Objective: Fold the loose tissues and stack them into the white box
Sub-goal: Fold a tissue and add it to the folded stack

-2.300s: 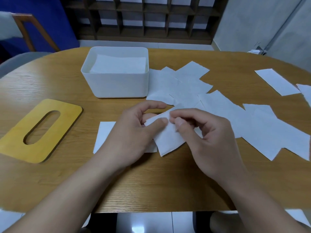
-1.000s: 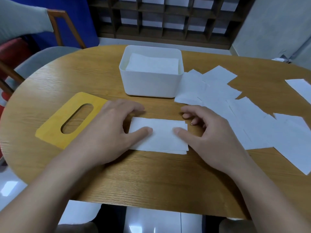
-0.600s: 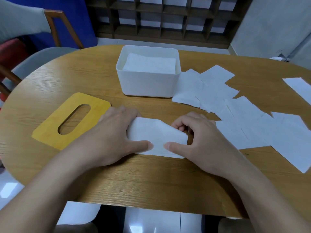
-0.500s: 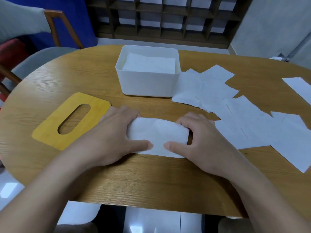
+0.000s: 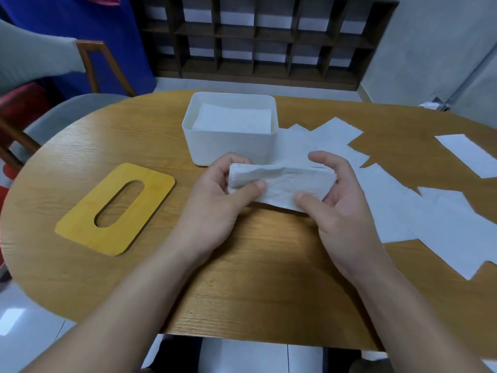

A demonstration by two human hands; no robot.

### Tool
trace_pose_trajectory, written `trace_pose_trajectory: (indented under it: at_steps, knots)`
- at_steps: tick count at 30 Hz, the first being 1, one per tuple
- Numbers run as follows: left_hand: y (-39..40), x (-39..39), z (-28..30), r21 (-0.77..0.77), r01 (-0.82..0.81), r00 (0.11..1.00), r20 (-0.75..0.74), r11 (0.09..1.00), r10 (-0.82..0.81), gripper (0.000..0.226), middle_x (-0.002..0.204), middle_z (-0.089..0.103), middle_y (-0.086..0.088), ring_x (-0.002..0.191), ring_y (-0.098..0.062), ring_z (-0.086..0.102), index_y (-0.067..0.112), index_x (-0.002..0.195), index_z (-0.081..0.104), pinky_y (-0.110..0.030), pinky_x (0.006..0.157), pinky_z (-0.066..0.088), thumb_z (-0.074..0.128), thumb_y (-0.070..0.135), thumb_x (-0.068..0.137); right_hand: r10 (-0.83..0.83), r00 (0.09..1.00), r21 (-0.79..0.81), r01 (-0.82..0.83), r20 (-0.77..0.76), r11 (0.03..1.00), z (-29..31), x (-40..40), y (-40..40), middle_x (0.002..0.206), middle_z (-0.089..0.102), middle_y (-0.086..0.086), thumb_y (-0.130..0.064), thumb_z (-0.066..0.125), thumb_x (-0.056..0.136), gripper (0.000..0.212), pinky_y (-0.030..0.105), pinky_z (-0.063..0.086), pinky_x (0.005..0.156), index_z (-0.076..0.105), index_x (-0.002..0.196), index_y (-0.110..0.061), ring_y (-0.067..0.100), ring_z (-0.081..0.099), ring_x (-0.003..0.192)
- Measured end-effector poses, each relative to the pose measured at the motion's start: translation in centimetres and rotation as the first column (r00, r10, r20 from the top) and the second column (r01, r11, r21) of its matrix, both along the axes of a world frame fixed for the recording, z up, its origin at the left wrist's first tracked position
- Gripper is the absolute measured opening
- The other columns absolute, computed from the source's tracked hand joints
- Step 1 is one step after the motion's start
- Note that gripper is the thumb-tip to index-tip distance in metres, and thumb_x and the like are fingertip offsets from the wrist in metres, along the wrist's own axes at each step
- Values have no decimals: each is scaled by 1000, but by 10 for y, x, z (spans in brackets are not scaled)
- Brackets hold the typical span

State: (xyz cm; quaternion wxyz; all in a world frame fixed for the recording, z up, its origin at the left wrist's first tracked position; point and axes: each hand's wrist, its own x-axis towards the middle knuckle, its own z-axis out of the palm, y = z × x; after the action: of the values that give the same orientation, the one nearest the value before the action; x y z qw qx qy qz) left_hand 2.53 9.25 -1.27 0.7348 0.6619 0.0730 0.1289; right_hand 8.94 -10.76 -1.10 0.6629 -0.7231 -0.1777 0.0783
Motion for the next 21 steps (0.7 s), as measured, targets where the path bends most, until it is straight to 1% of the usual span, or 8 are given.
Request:
trace_pose_trajectory:
  at_steps: [3, 6, 9, 12, 14, 17, 19, 21]
  knots:
    - [-6, 2, -8, 115, -19, 1000, -18, 993, 21, 30, 95, 68, -7, 85, -19, 60, 11, 111, 61, -40, 79, 49, 82, -1, 93, -10, 1000, -94, 11, 7, 995, -10, 2, 0, 127, 71, 0, -7, 72, 96, 68, 52, 62, 93, 48, 147, -46, 25, 73, 109]
    - [-8, -1, -12, 202, -107, 994, -3, 974, 110, 41, 102, 74, -12, 85, -20, 65, 17, 112, 60, -51, 81, 55, 82, 0, 81, 0, 1000, -110, 2, 14, 994, -13, 2, 1, 121, 71, -7, -8, 68, 90, 72, 39, 57, 87, 44, 148, -42, 19, 71, 100]
    - [-11, -3, -12, 242, -143, 989, 12, 960, 145, 49, 104, 75, -6, 89, -23, 68, 24, 120, 58, -56, 88, 56, 75, 5, 78, 36, 999, -143, -30, 36, 989, -15, -1, 4, 118, 71, -10, 0, 68, 97, 72, 31, 54, 94, 40, 150, -38, 13, 68, 106]
    - [-10, -1, -12, 190, -139, 990, 3, 972, 141, 52, 101, 77, 2, 89, -20, 70, 25, 129, 61, -38, 83, 58, 79, 1, 86, 13, 999, -111, -9, 34, 994, -14, -2, 10, 116, 71, -12, -1, 69, 98, 70, 26, 56, 88, 40, 150, -38, 13, 69, 100]
    - [-9, -2, -8, 124, -125, 992, -10, 984, 127, 54, 91, 74, 5, 80, -15, 66, 24, 134, 63, -29, 75, 55, 77, -7, 92, -29, 999, -75, 30, 19, 997, -12, -2, 11, 117, 71, -14, -3, 69, 99, 68, 35, 60, 80, 42, 148, -41, 22, 70, 94]
    - [-7, -1, -9, 118, -110, 993, -19, 987, 113, 57, 104, 77, -14, 87, -25, 69, 28, 136, 63, -41, 80, 57, 74, -9, 94, -79, 996, -82, 76, -33, 994, -12, 0, 10, 123, 69, -14, -10, 71, 98, 64, 54, 64, 87, 47, 141, -51, 25, 73, 98]
    - [-9, 0, -11, 171, -103, 994, -13, 980, 106, 57, 108, 74, -17, 88, -33, 68, 30, 131, 62, -50, 79, 57, 73, -7, 90, -92, 995, -134, 86, -38, 987, -13, 1, 11, 126, 67, -11, -14, 71, 96, 59, 55, 62, 93, 50, 135, -53, 17, 72, 103]
    - [-9, 0, -15, 215, -89, 995, -25, 972, 97, 52, 99, 68, -15, 77, -31, 60, 27, 125, 59, -50, 69, 49, 71, -7, 87, -90, 995, -147, 84, -34, 985, -13, 1, 11, 116, 69, -8, -12, 71, 95, 55, 58, 62, 84, 52, 130, -50, 23, 72, 94]
